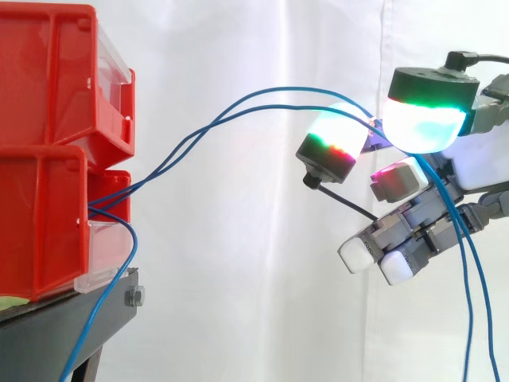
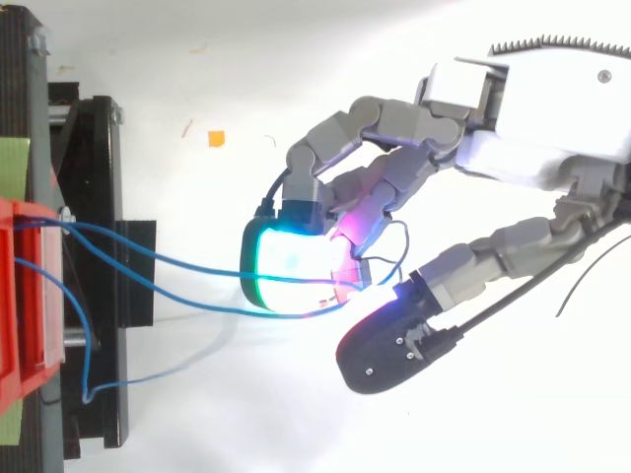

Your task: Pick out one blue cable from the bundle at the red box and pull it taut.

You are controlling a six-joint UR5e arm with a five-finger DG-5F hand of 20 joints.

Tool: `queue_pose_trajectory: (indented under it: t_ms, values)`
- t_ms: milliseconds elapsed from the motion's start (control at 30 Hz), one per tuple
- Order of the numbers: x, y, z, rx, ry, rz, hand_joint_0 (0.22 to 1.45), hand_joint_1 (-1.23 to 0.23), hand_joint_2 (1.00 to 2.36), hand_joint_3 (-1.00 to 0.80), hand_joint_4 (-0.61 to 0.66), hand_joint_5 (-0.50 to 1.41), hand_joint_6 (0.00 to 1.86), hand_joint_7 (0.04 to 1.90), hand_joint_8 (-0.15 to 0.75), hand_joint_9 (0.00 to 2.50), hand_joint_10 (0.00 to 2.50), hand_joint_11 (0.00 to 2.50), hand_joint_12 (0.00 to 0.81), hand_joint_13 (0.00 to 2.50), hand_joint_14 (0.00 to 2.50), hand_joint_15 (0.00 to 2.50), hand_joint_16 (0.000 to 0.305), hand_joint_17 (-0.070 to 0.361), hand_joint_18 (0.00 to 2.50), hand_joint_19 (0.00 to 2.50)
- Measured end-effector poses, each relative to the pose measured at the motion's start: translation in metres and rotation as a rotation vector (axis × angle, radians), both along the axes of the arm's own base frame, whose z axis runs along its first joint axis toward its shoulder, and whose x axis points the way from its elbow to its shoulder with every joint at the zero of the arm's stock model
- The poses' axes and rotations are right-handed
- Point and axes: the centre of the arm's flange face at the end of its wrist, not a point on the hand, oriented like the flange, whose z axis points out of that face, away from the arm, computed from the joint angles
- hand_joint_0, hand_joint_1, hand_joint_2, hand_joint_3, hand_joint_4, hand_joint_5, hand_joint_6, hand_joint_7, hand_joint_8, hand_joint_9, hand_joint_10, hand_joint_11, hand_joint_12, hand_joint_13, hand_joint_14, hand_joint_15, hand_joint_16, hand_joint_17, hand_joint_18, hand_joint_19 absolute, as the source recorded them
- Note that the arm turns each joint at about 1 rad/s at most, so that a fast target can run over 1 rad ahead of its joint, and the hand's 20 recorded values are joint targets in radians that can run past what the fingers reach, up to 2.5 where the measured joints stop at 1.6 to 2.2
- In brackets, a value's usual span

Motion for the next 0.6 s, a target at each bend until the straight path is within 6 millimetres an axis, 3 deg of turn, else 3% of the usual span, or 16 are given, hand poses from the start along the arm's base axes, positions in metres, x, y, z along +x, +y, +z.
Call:
queue_pose_trajectory:
  t_ms: [367,600]
  values:
    - [-0.0004,-0.0003,-0.0002,0.0,0.003,0.0,0.56,-0.73,1.0,-0.5,-0.01,-0.15,0.88,0.81,0.258,1.15,0.03,0.97,0.401,0.62,0.02,0.5,0.057,0.128,0.5,0.65]
    - [-0.0005,-0.0003,0.0002,0.003,0.004,0.0,0.63,-0.67,1.0,-0.5,-0.06,-0.13,0.86,0.88,0.25,1.22,0.03,0.99,0.391,0.66,0.02,0.51,0.055,0.123,0.52,0.67]
